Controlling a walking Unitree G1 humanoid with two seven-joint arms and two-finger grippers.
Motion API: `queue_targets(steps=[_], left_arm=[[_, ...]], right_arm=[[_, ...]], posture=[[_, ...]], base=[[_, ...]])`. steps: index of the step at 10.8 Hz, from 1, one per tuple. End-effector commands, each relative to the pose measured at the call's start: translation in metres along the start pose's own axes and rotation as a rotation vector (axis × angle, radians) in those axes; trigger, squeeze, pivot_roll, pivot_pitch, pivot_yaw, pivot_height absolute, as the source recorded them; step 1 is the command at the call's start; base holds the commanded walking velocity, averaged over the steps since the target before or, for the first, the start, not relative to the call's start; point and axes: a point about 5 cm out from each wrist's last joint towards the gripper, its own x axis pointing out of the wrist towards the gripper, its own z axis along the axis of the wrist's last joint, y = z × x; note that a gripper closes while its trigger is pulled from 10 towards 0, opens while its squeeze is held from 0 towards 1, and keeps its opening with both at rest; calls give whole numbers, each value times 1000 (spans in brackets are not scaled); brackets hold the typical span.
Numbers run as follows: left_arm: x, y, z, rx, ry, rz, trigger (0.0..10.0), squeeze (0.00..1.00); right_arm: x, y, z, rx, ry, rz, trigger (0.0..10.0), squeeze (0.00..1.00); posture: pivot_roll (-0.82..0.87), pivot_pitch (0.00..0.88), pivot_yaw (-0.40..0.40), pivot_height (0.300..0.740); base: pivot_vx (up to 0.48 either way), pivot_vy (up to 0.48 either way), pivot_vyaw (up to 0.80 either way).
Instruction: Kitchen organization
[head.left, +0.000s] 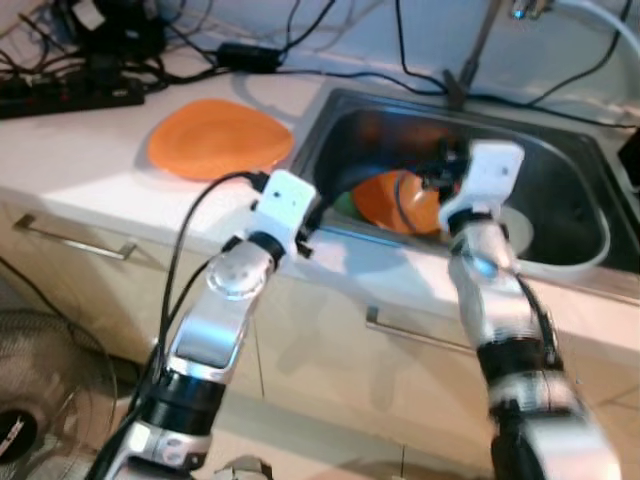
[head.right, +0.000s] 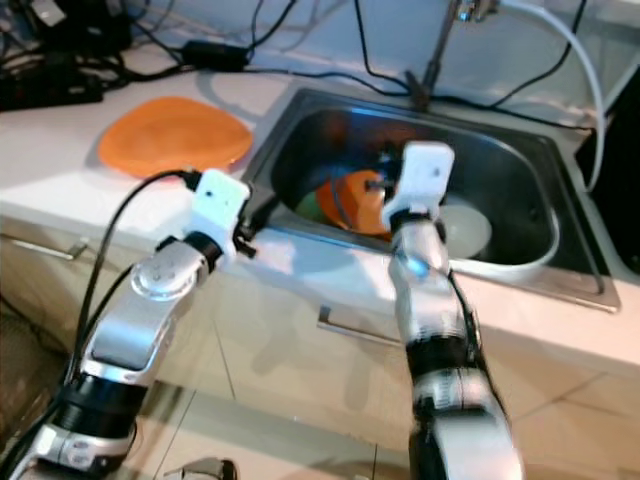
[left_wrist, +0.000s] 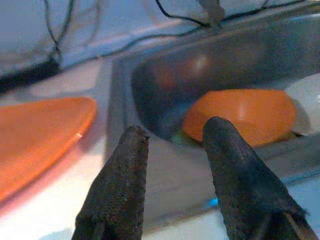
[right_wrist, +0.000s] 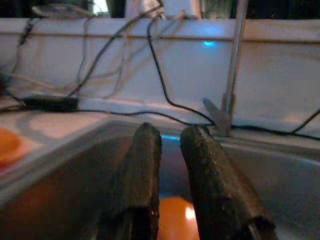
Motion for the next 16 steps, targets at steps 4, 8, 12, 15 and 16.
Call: queue_targets(steps=[4,8,12,15,16], left_arm=[[-2,18,-4,112,-63,129,10000,0],[-16,36,-23,211,-104,181,10000,0],[-13,64,-31,534,15,164,10000,0],[-11,113,-14,819,127,176,10000,1000],[-9,120,-15,883,185,103,10000,0]], right_arm=[[-29,4,-8,17,49,22,10000,0],[-49,-4,-35,-14,124,11,10000,0],[-47,4,-39,-7,133,18,10000,0],[-48,9,-41,8,137,19,10000,0],[-46,10,-42,10,138,17,10000,0]], posture=[[62,0,-49,740],[69,0,-43,740],[74,0,-35,740],[77,0,-28,740],[79,0,-26,740]], base=[[0,0,0],[0,0,0],[0,0,0],[0,0,0],[0,0,0]])
